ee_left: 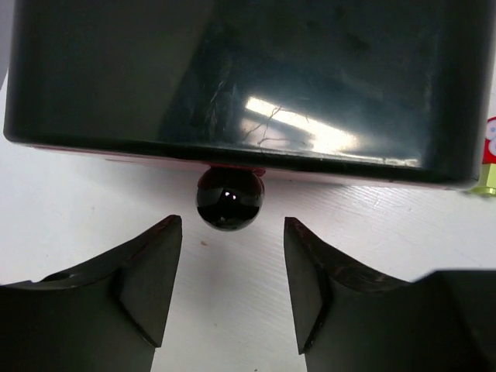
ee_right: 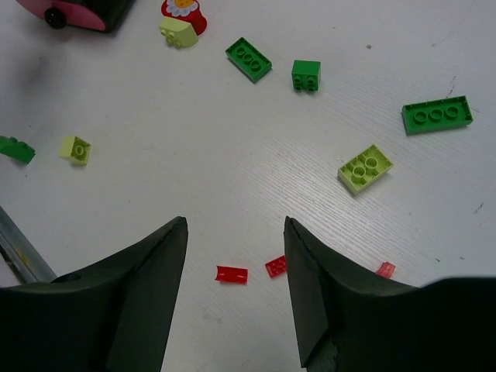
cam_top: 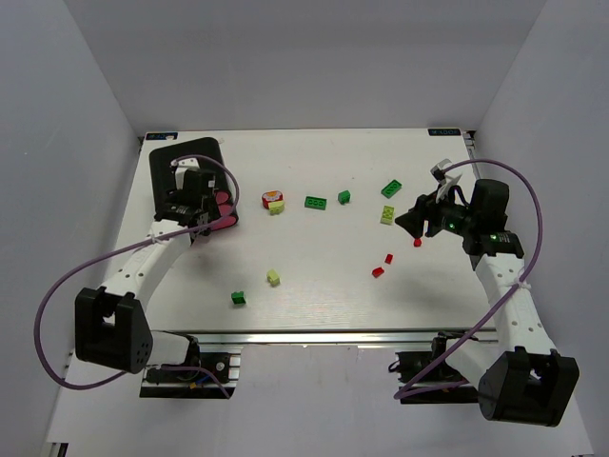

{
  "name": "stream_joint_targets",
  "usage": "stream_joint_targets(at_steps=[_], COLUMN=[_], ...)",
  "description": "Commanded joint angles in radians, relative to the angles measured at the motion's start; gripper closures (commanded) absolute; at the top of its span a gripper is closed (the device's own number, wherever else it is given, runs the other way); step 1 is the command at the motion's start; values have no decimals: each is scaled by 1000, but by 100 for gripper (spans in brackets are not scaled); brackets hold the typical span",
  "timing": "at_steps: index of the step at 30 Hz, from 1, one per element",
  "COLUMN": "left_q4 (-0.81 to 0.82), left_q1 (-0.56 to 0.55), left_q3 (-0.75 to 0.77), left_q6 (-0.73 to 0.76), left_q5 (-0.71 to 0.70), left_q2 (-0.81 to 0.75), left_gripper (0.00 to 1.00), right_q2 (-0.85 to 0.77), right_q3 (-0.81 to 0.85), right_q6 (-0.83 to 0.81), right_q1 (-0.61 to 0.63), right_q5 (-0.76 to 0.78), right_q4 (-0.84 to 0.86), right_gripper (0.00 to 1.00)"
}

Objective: Sort the legos into containers by color

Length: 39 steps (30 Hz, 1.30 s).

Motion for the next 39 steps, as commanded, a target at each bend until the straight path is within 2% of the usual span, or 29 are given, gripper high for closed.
stream_joint_targets(at_steps=[1,13,14,18,22,31,37,39], left_q4=[30,114,116,119,99,13,-51,-60], left_q1=[4,14,14,14,14,-6,-6,-6], left_q3=[48,40,42,33,10,-113,-185,-193], left_q6=[21,73,73,69,50,-37,-77,-85], left_q5=[-42,-40,-40,-23,12,165,218,231], left_q2=[4,49,52,38,-5,-256,-333,-349], left_gripper=[36,42,45,68,80,82,82,78], right_q2=[-8,-14,-14,-11,-9,-3,-3,-5], right_q3=[18,7,6,4,3,-2,-3,-5], right_q6=[17,28,28,28,28,31,31,31], right_q1=[8,3,3,3,5,6,6,6], right_q5=[5,5,5,6,8,2,-1,-3], right_q4=[34,49,50,55,57,63,66,66], right_gripper=[42,45,45,46,46,47,47,47])
